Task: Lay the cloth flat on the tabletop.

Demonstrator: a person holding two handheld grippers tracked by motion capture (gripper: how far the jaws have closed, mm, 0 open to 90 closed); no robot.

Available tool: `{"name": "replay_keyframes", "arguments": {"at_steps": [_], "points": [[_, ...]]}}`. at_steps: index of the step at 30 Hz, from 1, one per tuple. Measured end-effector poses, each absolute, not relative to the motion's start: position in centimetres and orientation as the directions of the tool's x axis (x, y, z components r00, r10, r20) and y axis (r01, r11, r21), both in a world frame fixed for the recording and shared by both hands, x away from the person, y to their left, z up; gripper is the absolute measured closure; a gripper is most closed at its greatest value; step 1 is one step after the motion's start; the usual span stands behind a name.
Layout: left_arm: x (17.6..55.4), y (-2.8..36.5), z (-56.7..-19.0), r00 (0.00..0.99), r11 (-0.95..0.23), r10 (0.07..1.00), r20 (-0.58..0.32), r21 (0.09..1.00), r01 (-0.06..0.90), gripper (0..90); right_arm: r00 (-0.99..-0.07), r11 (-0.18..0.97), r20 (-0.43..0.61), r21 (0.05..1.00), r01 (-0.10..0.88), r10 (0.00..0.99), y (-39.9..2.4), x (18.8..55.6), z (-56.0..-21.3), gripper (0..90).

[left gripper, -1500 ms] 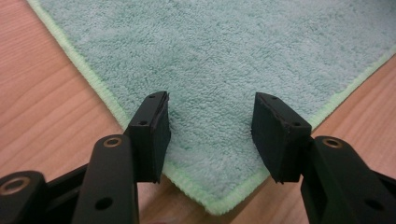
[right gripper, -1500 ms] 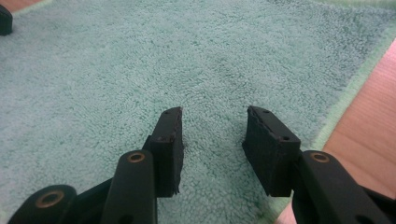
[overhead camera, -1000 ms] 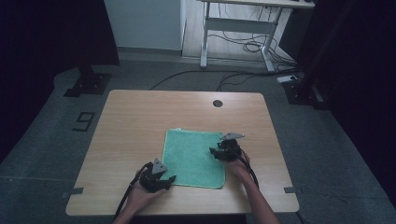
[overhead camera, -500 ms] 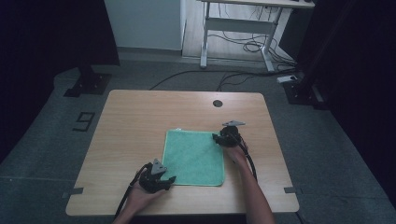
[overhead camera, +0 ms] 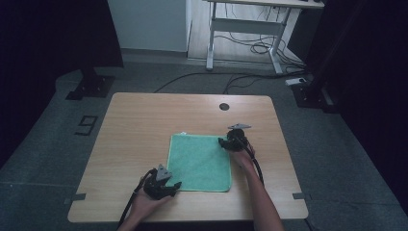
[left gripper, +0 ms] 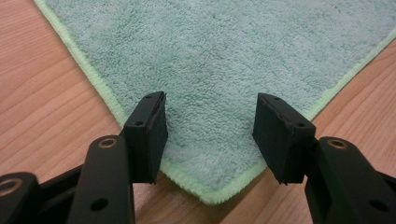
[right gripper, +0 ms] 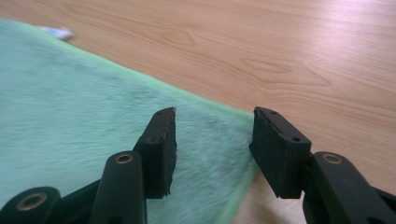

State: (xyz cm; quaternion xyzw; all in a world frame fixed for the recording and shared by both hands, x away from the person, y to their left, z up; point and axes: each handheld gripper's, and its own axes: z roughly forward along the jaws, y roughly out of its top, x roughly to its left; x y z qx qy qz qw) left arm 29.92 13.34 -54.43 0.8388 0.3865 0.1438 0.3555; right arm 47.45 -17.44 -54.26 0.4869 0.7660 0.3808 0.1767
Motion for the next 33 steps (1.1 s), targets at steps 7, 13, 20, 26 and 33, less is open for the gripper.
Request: {"name": "replay_keyframes", "arguments": {"at_steps": [7, 13, 20, 26, 33], "points": [[30.9, 13.4, -52.6, 0.643, -0.415, 0.765, -0.042, 0.732, 0.541, 44.2, -0.545, 0.261, 0.105, 0.792, 0.551, 0.832, -17.7, 42.6, -52.4, 49.7], [35.6, 12.3, -51.0, 0.628, -0.381, 0.777, -0.045, 0.761, 0.525, 44.2, -0.607, 0.318, 0.088, 0.787, 0.528, 0.790, -16.8, 38.7, -52.8, 48.6], [42.9, 10.0, -52.4, 0.595, -0.393, 0.803, -0.041, 0.713, 0.581, 44.2, -0.653, 0.359, 0.104, 0.765, 0.534, 0.751, -15.0, 35.9, -54.1, 46.2], [45.7, 10.0, -54.0, 0.556, -0.394, 0.831, -0.027, 0.677, 0.621, 43.9, -0.674, 0.400, 0.064, 0.762, 0.509, 0.736, -15.3, 33.3, -55.0, 45.2], [46.0, 10.4, -54.2, 0.548, -0.382, 0.836, -0.026, 0.690, 0.615, 44.9, -0.682, 0.429, 0.004, 0.774, 0.465, 0.731, -16.6, 31.0, -55.3, 46.7]]}}
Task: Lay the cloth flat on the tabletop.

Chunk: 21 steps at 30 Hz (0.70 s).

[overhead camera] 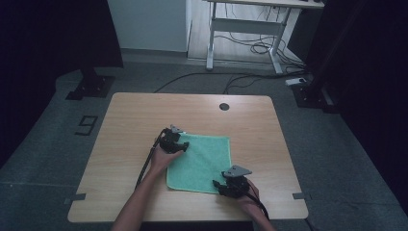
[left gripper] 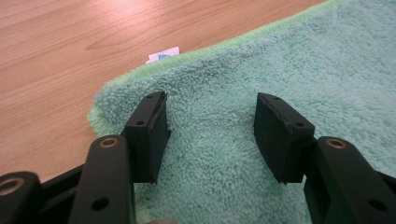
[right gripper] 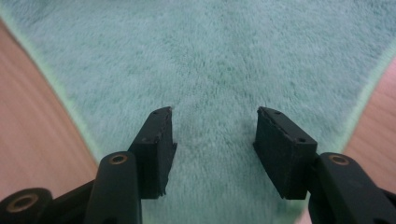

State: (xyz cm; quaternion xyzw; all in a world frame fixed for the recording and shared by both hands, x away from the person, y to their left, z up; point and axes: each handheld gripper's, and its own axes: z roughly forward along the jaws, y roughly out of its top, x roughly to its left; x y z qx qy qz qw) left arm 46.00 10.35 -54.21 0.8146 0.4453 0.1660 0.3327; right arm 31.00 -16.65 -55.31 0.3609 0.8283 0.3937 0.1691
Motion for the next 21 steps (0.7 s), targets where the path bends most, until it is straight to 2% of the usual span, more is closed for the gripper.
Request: {"name": "replay_keyframes", "arguments": {"at_steps": [12, 17, 21], "points": [[44.8, 10.5, -53.8, 0.571, -0.403, 0.820, -0.034, 0.674, 0.619, 42.5, -0.678, 0.392, 0.050, 0.784, 0.482, 0.733, -18.4, 30.2, -54.9, 44.5], [45.9, 10.3, -53.3, 0.563, -0.396, 0.826, -0.029, 0.681, 0.616, 43.6, -0.732, 0.380, 0.057, 0.826, 0.416, 0.679, -15.0, 30.5, -52.9, 44.3], [46.8, 10.5, -53.8, 0.554, -0.394, 0.831, -0.039, 0.663, 0.636, 43.6, -0.761, 0.378, 0.101, 0.821, 0.428, 0.641, -11.5, 32.0, -52.7, 43.1]]}}
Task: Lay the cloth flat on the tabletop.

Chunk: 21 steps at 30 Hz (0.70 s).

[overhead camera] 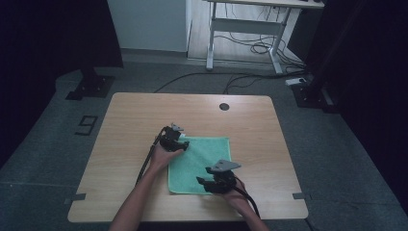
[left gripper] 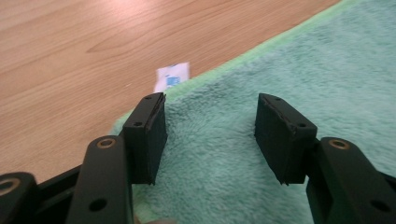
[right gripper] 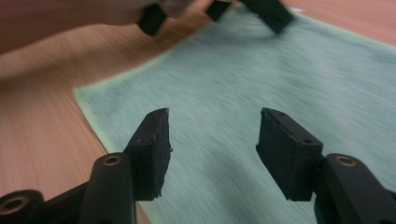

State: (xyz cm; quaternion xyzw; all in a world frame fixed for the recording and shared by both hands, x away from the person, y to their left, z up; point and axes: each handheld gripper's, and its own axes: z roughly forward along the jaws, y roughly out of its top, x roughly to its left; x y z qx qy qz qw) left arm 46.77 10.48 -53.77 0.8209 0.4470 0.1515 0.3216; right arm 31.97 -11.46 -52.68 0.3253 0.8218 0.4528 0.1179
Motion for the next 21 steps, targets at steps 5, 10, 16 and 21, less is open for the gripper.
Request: {"name": "replay_keyframes", "arguments": {"at_steps": [5, 10, 16, 21], "points": [[46.8, 10.5, -53.9, 0.560, -0.395, 0.827, -0.038, 0.670, 0.629, 43.4, -0.787, 0.416, 0.105, 0.802, 0.429, 0.608, -7.2, 32.7, -53.9, 41.1], [46.7, 10.5, -54.0, 0.563, -0.400, 0.826, -0.029, 0.674, 0.621, 42.5, -0.805, 0.459, 0.087, 0.784, 0.419, 0.586, -4.0, 32.5, -54.6, 37.4], [46.6, 10.5, -54.1, 0.557, -0.387, 0.830, -0.035, 0.683, 0.620, 42.4, -0.819, 0.524, 0.009, 0.764, 0.375, 0.574, -1.8, 31.3, -55.2, 33.1], [46.5, 10.4, -54.1, 0.551, -0.386, 0.834, -0.027, 0.685, 0.618, 42.3, -0.807, 0.519, 0.002, 0.765, 0.381, 0.590, -1.7, 30.9, -55.2, 33.4]]}}
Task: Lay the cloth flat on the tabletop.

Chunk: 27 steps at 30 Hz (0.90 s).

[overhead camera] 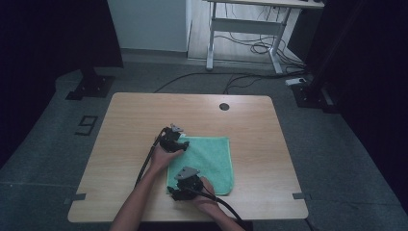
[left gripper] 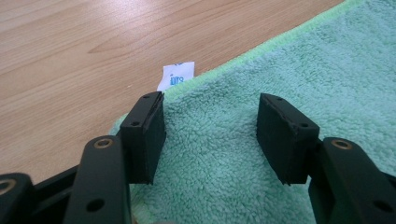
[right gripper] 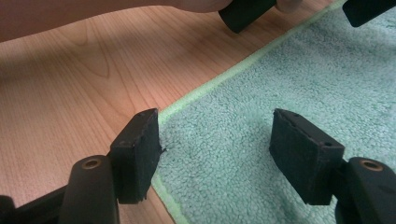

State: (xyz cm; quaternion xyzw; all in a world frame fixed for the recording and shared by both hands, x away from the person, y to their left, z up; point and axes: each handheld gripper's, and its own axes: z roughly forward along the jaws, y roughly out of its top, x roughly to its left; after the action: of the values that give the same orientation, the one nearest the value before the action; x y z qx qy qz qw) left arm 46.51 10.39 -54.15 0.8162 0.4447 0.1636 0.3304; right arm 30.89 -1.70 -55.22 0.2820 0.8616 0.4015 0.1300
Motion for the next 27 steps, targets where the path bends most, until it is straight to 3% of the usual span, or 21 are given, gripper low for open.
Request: {"name": "replay_keyframes", "arguments": {"at_steps": [13, 18, 27], "points": [[46.6, 10.6, -54.0, 0.555, -0.380, 0.830, -0.050, 0.678, 0.629, 42.3, -0.824, 0.520, 0.023, 0.765, 0.379, 0.566, -1.6, 30.5, -55.2, 29.5], [45.9, 11.7, -52.4, 0.546, -0.335, 0.835, -0.069, 0.724, 0.603, 44.1, -0.819, 0.480, 0.058, 0.786, 0.390, 0.571, -2.1, 30.7, -54.8, 30.7], [44.9, 13.6, -50.9, 0.533, -0.369, 0.846, 0.030, 0.754, 0.543, 44.0, -0.817, 0.429, 0.062, 0.827, 0.363, 0.573, -3.0, 30.6, -53.6, 33.3]]}}
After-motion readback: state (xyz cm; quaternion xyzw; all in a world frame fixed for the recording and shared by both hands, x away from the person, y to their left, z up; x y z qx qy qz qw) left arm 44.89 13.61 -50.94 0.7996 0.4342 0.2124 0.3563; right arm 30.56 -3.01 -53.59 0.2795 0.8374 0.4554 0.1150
